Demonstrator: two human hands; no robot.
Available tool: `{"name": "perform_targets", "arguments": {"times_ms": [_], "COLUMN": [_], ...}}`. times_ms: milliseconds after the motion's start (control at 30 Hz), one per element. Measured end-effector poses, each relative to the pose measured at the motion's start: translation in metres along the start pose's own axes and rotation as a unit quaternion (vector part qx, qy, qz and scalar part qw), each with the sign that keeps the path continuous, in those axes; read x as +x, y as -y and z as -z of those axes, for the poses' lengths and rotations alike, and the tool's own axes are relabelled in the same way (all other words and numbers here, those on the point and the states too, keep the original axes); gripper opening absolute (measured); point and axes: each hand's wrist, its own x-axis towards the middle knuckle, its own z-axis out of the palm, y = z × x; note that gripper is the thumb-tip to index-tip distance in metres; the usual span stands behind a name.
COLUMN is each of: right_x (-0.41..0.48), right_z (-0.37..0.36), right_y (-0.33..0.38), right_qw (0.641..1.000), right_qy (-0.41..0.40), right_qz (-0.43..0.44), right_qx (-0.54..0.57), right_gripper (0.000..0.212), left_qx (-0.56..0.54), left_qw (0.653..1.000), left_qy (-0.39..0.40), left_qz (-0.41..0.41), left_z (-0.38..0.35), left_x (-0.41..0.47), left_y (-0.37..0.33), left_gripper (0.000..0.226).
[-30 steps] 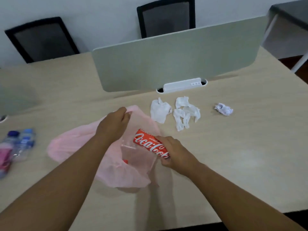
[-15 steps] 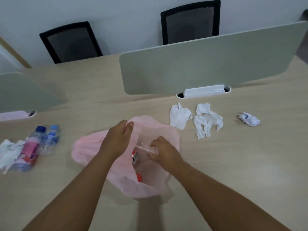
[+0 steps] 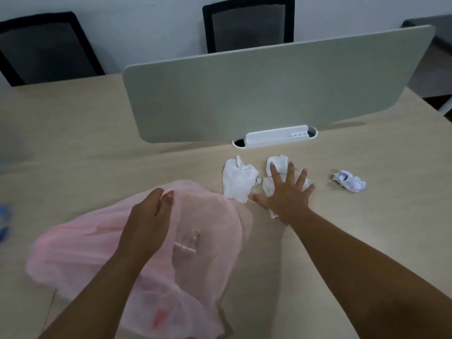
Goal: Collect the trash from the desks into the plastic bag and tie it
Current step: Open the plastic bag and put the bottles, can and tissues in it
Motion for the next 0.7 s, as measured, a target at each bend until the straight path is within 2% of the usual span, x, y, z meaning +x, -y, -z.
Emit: {"name": "perform_targets", "arguments": {"times_ms": [167, 267, 333, 467, 533, 633, 700], "right_x": [0.018, 0.019, 0.014, -0.005, -0.017, -0.038, -0.05], "right_z": [-0.007, -0.017, -0.023, -0.027, -0.025, -0.01, 0.006], "right_y": [0.033, 0.054, 0.057, 0.049, 0.042, 0.032, 0.031], "right_qw": [0.999, 0.999, 0.998, 0.982, 0.977, 0.974, 0.975], "right_qy": [-0.004, -0.016, -0.044, -0.182, -0.2, -0.171, -0.163], "right_qz": [0.05, 0.044, 0.035, 0.055, 0.053, 0.079, 0.085], "right_qx": [0.006, 0.009, -0.01, -0.013, -0.052, -0.127, -0.122], "right_gripper": [0.106, 0.098, 0.081, 0.036, 0.02, 0.014, 0.014], "left_qx": [-0.01, -0.001, 0.004, -0.002, 0.001, 0.009, 0.018], "left_qw": [1.0, 1.0, 1.0, 1.0, 1.0, 1.0, 1.0], "left_qy": [-0.003, -0.003, 0.001, 0.003, 0.001, -0.007, -0.004], "left_qz": [-0.004, 0.001, 0.003, 0.014, 0.014, 0.011, 0.013], "left_z": [-0.008, -0.009, -0.009, -0.008, -0.006, 0.002, 0.012], "left_x": [0.004, 0.003, 0.002, 0.002, 0.002, 0.001, 0.001], "left_y": [0.01, 0.015, 0.017, 0.018, 0.017, 0.014, 0.009], "left_gripper": [0.036, 0.037, 0.037, 0.035, 0.035, 0.032, 0.033]}}
